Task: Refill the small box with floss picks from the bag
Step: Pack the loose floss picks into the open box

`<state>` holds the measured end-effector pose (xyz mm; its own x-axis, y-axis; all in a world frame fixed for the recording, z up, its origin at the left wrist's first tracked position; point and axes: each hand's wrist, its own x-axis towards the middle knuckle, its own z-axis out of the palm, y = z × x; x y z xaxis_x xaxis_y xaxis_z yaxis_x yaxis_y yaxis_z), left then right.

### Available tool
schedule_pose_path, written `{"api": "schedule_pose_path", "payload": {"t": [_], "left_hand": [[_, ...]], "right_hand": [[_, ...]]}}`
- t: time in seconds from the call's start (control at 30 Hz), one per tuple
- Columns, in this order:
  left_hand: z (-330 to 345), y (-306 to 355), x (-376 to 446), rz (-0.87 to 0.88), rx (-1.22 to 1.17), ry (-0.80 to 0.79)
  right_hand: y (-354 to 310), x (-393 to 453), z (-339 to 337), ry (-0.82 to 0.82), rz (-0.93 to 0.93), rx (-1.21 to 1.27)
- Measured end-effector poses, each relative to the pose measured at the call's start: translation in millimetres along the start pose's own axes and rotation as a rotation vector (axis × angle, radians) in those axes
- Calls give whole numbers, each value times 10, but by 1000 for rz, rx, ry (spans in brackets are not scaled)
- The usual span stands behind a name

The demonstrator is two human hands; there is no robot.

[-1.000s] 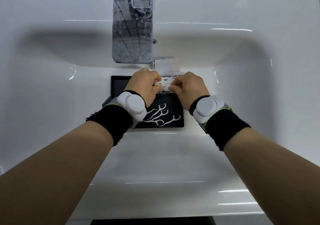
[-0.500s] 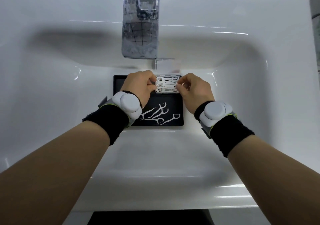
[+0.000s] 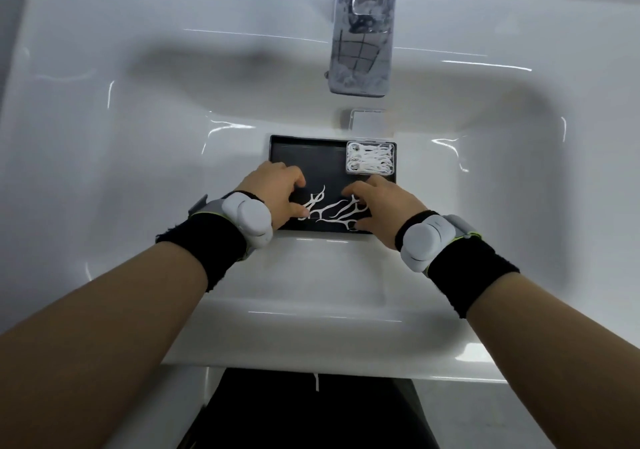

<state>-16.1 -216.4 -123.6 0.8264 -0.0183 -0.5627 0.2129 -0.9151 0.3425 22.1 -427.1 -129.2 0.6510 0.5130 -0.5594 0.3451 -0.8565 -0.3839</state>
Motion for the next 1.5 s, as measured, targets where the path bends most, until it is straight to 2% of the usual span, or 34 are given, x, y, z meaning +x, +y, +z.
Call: {"api": "schedule_pose_path", "payload": {"t": [0.2, 0.43, 0.77, 1.0, 1.1, 1.33, 1.5], "left_hand": [[168, 104, 35, 82, 157, 41], [270, 169, 98, 128, 132, -14], [258, 209, 103, 166, 182, -53], [177, 201, 112, 135, 148, -34], [76, 162, 119, 80, 53, -17], [-195, 385, 278, 55, -188, 258], [-175, 757, 616, 123, -99, 208]], "right_hand": [[58, -11, 58, 67, -21, -109], [-56, 83, 115, 128, -27, -90], [-50, 89, 132, 124, -22, -161], [35, 11, 34, 122, 23, -10], [108, -17, -31, 118, 94, 107], [242, -55, -131, 184, 153, 244], [346, -77, -151, 205, 134, 272]]}}
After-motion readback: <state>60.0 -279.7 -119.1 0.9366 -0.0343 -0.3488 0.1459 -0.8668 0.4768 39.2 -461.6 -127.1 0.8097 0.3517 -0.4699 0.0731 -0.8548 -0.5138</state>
